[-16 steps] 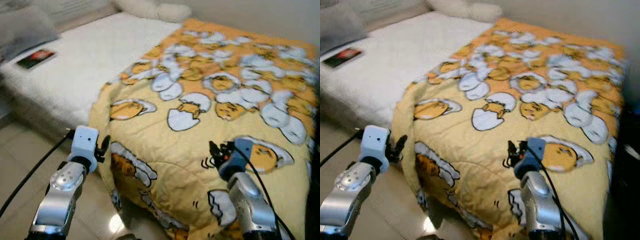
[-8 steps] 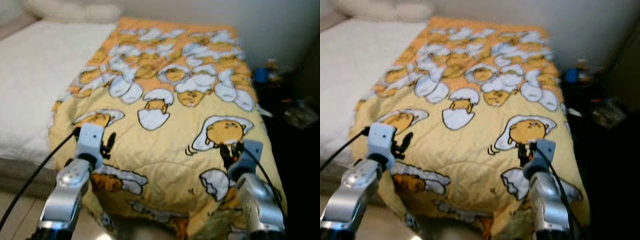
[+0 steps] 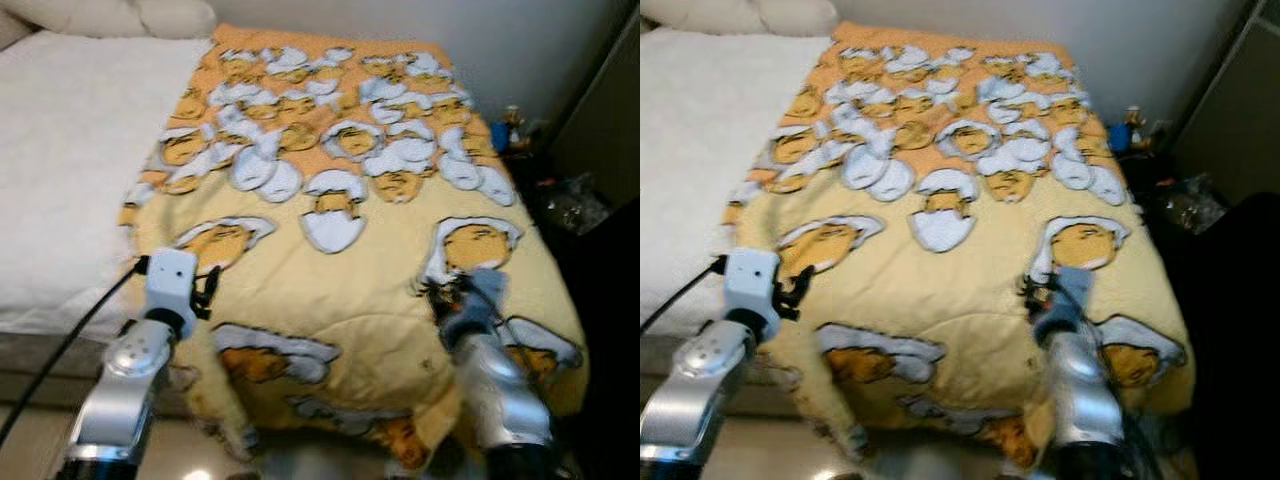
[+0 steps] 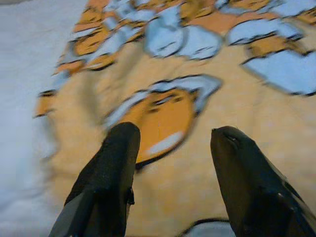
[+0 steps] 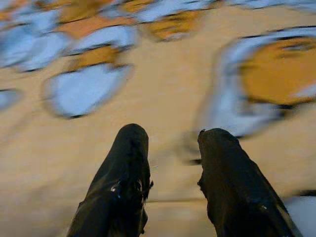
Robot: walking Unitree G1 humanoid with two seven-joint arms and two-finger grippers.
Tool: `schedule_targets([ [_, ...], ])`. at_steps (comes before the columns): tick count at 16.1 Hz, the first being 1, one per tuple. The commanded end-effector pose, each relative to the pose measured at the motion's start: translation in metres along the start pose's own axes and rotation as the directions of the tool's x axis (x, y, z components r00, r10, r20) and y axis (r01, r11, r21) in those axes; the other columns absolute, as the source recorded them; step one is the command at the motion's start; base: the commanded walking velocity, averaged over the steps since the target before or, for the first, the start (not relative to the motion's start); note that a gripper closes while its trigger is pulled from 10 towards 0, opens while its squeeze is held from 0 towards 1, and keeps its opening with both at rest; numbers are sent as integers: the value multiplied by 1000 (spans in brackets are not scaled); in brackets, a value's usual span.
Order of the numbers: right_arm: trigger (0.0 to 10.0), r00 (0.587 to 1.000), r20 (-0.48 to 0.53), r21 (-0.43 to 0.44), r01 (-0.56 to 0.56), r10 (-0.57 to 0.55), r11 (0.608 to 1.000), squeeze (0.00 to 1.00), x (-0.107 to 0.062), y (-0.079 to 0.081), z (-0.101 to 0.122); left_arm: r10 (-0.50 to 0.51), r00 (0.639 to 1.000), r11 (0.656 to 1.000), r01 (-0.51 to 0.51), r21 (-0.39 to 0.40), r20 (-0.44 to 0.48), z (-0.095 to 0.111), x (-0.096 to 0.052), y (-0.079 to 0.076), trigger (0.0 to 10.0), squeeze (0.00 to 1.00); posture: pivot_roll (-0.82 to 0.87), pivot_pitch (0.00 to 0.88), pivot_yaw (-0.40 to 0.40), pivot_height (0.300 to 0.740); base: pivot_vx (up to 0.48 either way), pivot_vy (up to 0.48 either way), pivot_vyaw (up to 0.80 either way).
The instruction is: Clean up the room
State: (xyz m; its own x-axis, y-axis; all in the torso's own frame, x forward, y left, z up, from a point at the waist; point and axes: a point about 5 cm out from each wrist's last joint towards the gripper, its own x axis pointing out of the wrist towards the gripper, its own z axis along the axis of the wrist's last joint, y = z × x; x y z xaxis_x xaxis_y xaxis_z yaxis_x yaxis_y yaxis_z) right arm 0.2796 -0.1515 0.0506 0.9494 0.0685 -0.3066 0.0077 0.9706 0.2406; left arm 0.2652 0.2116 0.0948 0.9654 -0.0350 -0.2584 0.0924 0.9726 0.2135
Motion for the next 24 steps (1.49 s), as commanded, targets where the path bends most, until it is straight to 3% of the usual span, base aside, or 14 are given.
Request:
schedule_targets([
  [1, 10000, 999, 22, -27, 24, -23, 999, 0, 1, -8, 7, -17, 1000, 1000, 17, 3, 18, 7, 3, -4, 10000, 0, 19, 0, -10, 740, 0, 458, 0],
  [8, 10000, 1000, 21, -28, 17, -17, 999, 0, 5, -4, 4, -32, 999, 999, 31, 36, 21, 9, 5, -3, 10000, 0, 33, 0, -10, 740, 0, 478, -623],
  [14, 10000, 1000, 18, -46, -3, 3, 999, 0, 6, 1, 2, -40, 999, 998, 39, 55, 23, 10, 7, -2, 10000, 0, 33, 0, -10, 740, 0, 480, 0],
  [17, 10000, 1000, 21, -58, -9, 11, 998, 0, 7, 2, 3, -46, 998, 996, 44, 75, 35, 12, 8, -4, 10000, 0, 33, 0, -10, 740, 0, 0, 0],
  [24, 10000, 999, 13, -108, -45, 46, 993, 0, 8, 5, 5, -20, 999, 1000, 20, 19, 50, 14, 9, -5, 10000, 0, 31, 0, -13, 740, 0, 0, 0],
])
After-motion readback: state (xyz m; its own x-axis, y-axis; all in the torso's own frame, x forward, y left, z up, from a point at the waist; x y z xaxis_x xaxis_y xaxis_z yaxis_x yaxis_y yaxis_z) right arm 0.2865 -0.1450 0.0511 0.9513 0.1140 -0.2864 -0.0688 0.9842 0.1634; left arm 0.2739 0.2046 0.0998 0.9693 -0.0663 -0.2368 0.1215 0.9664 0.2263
